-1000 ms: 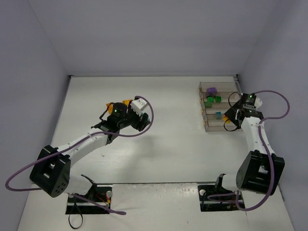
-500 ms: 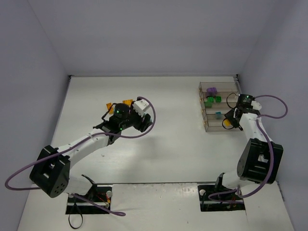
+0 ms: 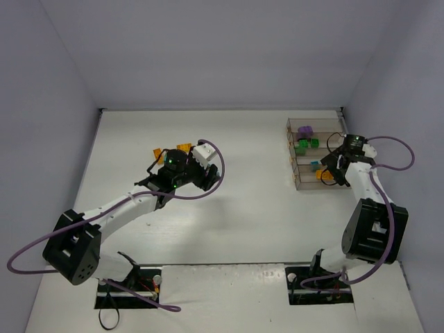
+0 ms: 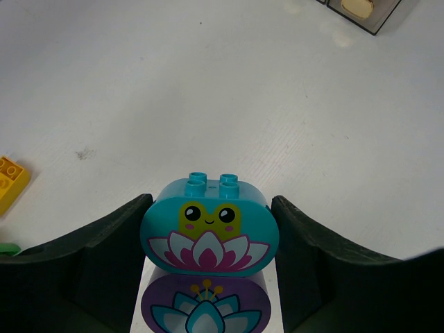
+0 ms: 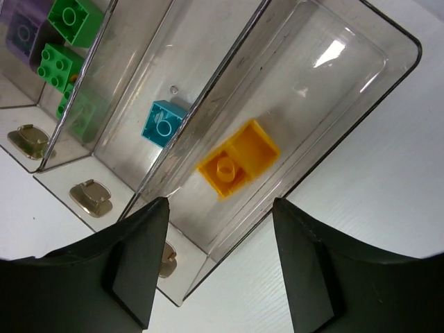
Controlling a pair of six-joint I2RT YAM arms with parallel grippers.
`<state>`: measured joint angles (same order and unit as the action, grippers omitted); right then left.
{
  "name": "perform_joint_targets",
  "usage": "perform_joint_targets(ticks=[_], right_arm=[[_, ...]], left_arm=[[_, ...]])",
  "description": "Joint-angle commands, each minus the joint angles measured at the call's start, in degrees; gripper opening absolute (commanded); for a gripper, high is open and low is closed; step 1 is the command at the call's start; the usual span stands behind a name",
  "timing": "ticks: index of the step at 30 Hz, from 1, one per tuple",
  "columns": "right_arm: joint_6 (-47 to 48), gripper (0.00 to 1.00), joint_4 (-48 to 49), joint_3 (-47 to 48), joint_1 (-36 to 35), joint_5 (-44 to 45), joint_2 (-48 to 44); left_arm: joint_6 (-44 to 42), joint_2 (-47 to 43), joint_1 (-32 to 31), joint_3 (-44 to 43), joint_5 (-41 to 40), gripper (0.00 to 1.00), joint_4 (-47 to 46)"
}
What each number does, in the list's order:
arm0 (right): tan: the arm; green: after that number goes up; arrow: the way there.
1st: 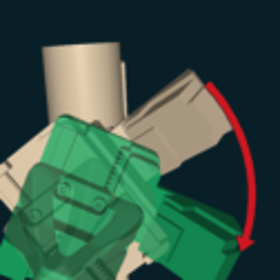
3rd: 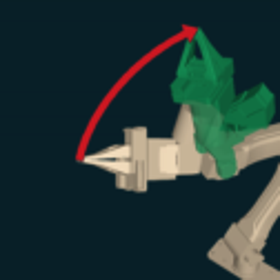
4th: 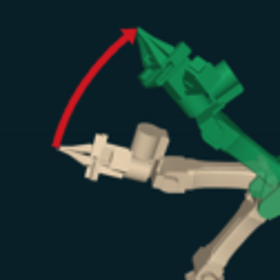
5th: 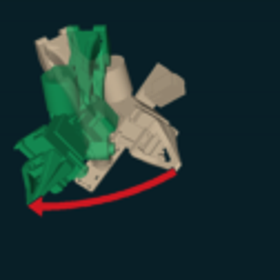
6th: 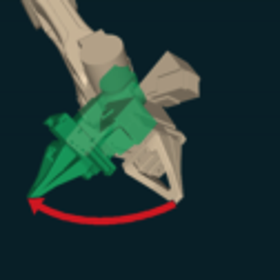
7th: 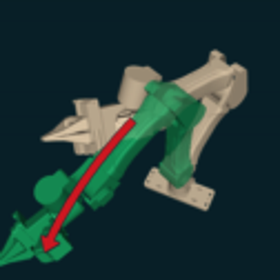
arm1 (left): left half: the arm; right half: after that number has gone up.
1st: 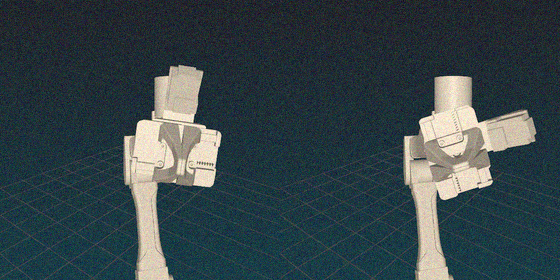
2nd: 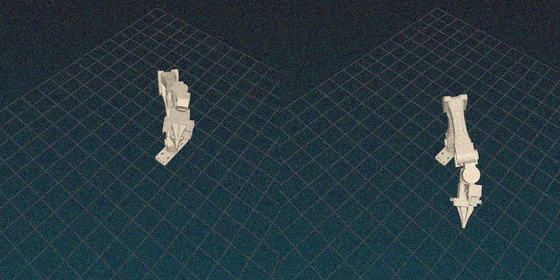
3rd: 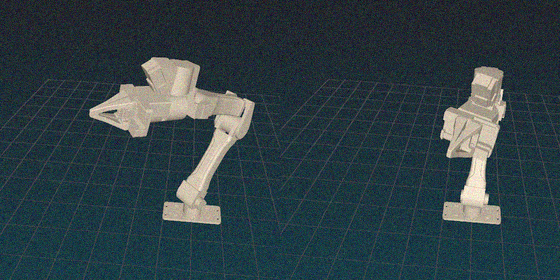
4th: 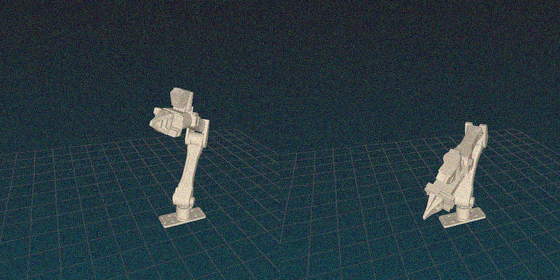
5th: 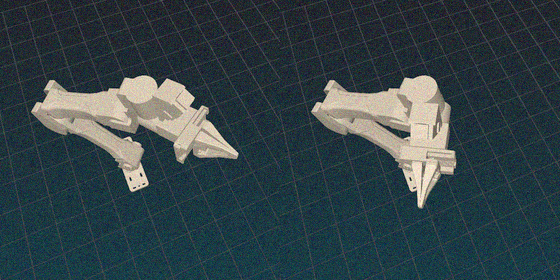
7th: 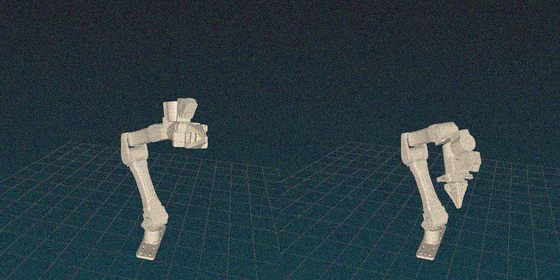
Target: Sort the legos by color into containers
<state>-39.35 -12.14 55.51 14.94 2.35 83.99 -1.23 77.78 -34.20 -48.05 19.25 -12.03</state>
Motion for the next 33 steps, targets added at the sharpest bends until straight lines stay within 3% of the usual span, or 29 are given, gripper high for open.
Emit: perform_joint_targets(ticks=[1, 3, 7, 8, 13, 18, 23, 33], right_arm=[[1.7, 0.58, 1.9, 3.1, 0.1, -2.2, -2.8], [4.7, 0.58, 2.1, 4.0, -0.1, -6.3, -3.7], [11.1, 0.58, 6.3, 4.7, -1.4, -24.3, -6.6], [12.3, 0.58, 7.9, 5.0, -3.1, -31.9, -6.8], [15.6, 0.61, 7.9, 9.8, -12.8, -43.8, -6.6], [14.0, 0.67, 8.4, 13.0, -26.3, -45.7, -4.4], [10.0, 0.68, 11.6, 12.9, -34.5, -45.8, -1.9], [8.6, 0.69, 14.5, 13.0, -41.0, -46.3, 0.9]], left_arm=[[2.3, -1.2, -0.3, -3.5, 0.6, 0.22, -3.0], [2.7, -1.1, -0.3, -3.9, 1.8, 0.22, -3.2], [2.5, -1.1, -0.3, -4.0, 4.0, 0.22, -4.1], [2.1, -1.1, -0.3, -4.1, 4.6, 0.22, -4.1], [-2.1, -2.2, -0.3, -5.1, 8.5, 0.22, -3.2], [-5.1, -2.9, -0.9, -6.2, 11.0, 0.22, -1.6], [-8.7, -3.6, -3.0, -7.0, 11.3, 0.22, -0.2], [-8.7, -4.9, -4.8, -7.1, 6.8, 0.22, -1.3]])
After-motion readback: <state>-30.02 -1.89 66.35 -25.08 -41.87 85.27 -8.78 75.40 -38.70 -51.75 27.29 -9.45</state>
